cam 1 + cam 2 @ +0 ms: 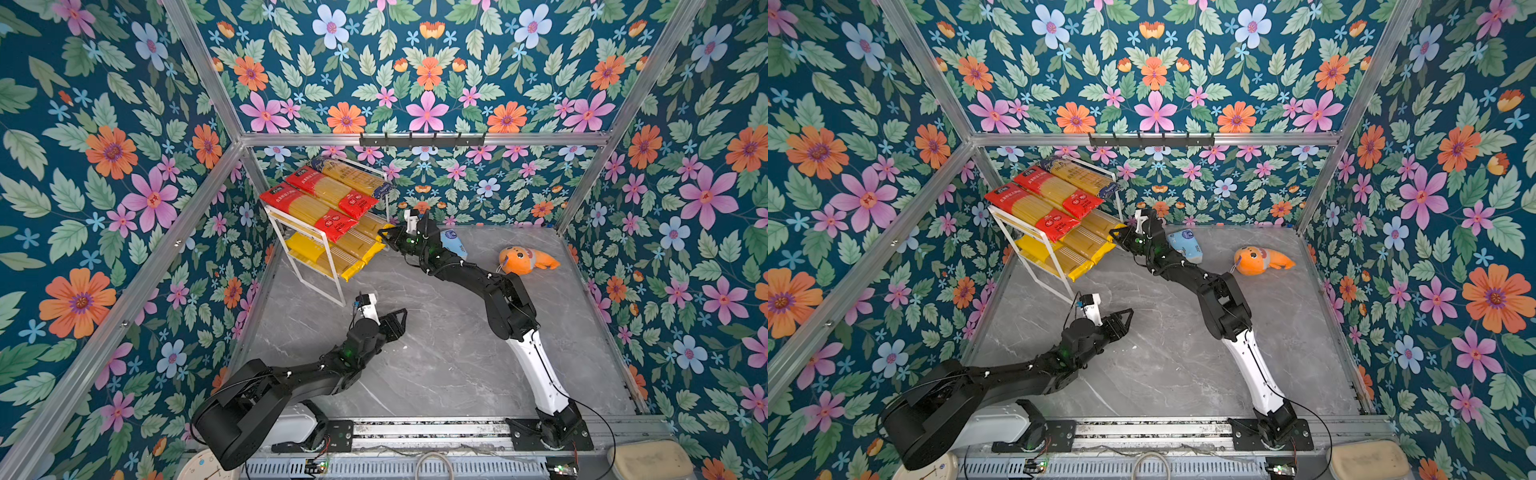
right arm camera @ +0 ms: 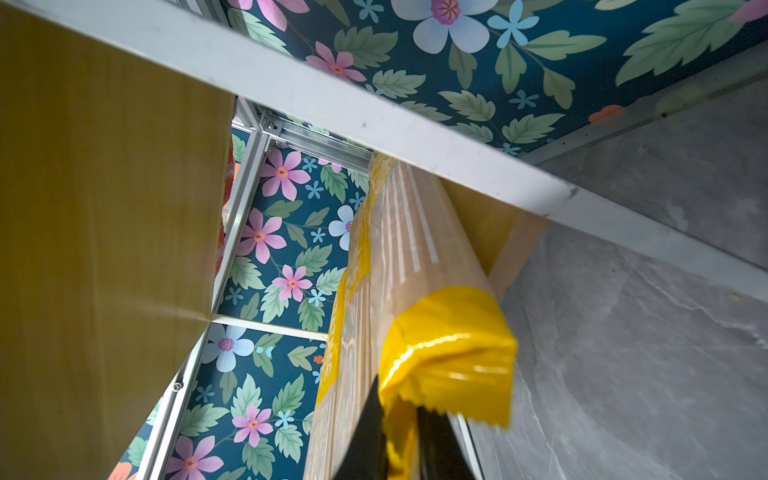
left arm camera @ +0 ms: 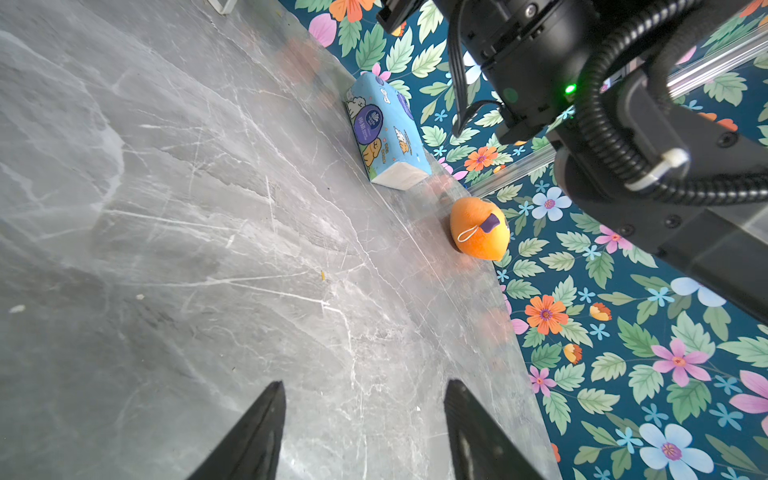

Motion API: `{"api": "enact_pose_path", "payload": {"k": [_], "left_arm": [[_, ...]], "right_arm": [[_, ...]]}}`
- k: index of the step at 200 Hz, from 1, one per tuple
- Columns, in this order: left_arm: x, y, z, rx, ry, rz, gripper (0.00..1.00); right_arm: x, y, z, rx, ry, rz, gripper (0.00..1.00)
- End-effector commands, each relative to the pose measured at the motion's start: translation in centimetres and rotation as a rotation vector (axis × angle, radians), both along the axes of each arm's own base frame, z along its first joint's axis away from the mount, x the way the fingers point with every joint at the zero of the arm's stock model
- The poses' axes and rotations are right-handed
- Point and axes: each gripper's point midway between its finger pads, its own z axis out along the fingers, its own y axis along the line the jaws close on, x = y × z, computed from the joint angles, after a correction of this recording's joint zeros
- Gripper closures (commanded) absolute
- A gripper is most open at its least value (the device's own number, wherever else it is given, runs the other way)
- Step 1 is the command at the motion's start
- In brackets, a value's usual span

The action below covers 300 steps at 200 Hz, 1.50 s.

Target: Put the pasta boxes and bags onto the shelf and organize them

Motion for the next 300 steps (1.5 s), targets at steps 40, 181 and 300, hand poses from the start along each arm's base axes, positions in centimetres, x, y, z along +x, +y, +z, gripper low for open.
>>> {"api": "enact_pose_path", "payload": {"k": [40,181,300], "left_arm": [[0.2,-0.1,0.8,-0.001,-0.032,-0.001,0.36],[0.3,-0.5,1.0,0.008,-0.034,-0.008,0.37],[1.0,5.7,0.1,0.47,-0.124,0.143,0.31]], "right_arm": [[-0.2,-0.1,1.1,0.007,-0.006,0.013,0.85],[-0.7,-2.7,1.3,0.027,0.006,-0.014,0.71],[-6.3,-11.8,-0.5,-0.069,0.016,-0.089,0.51]]}}
